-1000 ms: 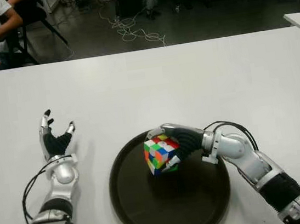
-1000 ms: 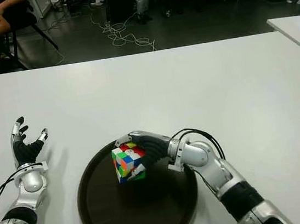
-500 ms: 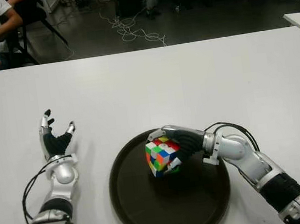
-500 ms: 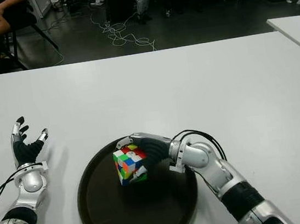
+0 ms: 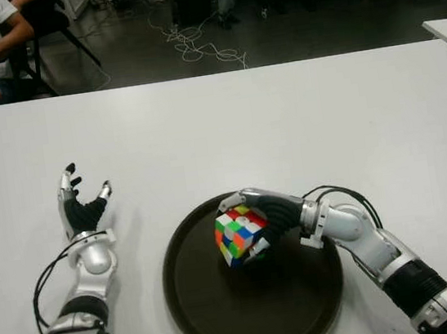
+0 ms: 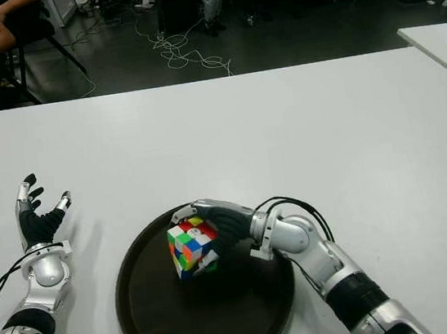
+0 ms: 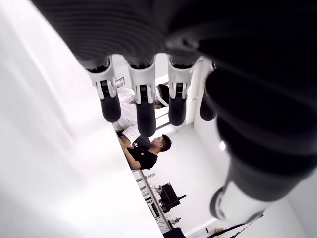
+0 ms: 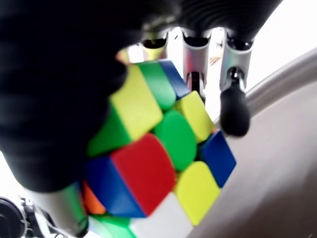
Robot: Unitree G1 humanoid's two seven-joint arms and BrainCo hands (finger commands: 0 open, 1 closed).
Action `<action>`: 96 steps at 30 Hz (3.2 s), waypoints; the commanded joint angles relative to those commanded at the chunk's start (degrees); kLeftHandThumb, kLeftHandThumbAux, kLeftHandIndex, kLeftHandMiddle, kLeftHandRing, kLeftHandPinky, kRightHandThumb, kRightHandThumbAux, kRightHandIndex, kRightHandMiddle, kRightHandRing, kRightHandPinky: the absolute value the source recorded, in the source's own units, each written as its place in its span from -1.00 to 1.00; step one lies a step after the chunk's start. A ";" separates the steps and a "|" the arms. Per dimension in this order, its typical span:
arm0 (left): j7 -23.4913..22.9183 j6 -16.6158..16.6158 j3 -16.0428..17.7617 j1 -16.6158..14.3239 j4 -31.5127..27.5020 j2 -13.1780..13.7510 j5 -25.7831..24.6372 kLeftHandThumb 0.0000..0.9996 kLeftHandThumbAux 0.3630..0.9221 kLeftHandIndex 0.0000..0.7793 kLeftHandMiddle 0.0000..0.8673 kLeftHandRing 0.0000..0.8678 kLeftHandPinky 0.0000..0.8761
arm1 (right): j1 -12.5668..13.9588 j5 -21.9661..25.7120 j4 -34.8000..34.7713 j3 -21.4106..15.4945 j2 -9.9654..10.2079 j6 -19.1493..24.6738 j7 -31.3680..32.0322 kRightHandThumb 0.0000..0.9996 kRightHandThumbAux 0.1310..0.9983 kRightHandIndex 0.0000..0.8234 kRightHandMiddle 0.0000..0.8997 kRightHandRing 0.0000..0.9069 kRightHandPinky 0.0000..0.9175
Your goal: Pick up the Rubik's Cube and put it in the plate
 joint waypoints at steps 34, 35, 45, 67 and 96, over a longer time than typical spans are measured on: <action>-1.08 -0.72 0.17 0.11 -0.07 0.03 -0.39 -1.00 0.52 -0.69 -0.69 -0.71 -0.76 | -1.57 1.46 0.84 -1.84 -0.17 1.36 4.49 -1.00 0.17 -0.85 -0.80 -0.79 -0.72; -1.13 -0.69 0.22 0.10 -0.06 0.01 -0.45 -1.00 0.50 -0.70 -0.70 -0.72 -0.76 | -1.56 1.20 0.75 -1.84 -0.20 1.46 4.36 -1.00 0.17 -0.84 -0.80 -0.78 -0.75; -0.52 -0.61 0.21 0.08 -0.13 -0.10 -0.34 -1.00 0.50 -0.70 -0.68 -0.65 -0.64 | -2.39 -0.34 2.65 -1.57 -0.13 -0.15 3.80 -1.00 0.15 -0.81 -0.79 -0.80 -0.82; -0.32 0.34 0.18 -0.04 0.01 -0.15 -0.40 -1.00 0.52 -0.70 -0.68 -0.68 -0.75 | -5.96 2.86 2.91 -5.83 -2.23 5.41 5.42 -1.00 -0.18 -0.83 -0.82 -0.83 -0.86; -2.19 -0.94 0.42 0.17 -0.33 -0.15 -0.97 -1.00 0.40 -0.67 -0.67 -0.66 -0.65 | -16.89 5.37 33.92 -24.82 -7.32 -6.92 -16.32 -1.00 0.45 -0.88 -0.89 -0.96 -0.98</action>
